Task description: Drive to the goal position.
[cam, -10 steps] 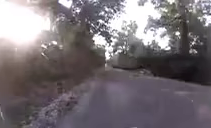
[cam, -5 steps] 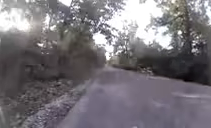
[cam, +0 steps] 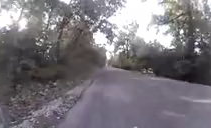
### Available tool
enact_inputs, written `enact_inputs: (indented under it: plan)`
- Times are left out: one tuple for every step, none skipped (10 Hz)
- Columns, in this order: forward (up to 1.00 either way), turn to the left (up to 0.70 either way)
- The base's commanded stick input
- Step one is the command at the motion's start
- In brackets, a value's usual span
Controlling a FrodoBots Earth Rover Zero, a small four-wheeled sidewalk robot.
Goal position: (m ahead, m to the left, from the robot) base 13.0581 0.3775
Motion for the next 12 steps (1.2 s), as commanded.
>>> enact_inputs:
  plan:
    - [0.70, -0.05]
    - [0.70, -0.05]
    - [0.70, -0.05]
    - [0.70, -0.05]
    - [0.70, -0.05]
    - [0.70, -0.05]
    - [0.70, -0.05]
    - [0.70, -0.05]
    - [0.70, -0.09]
    - [0.70, -0.18]
    - [0.70, -0.27]
    - [0.70, -0.11]
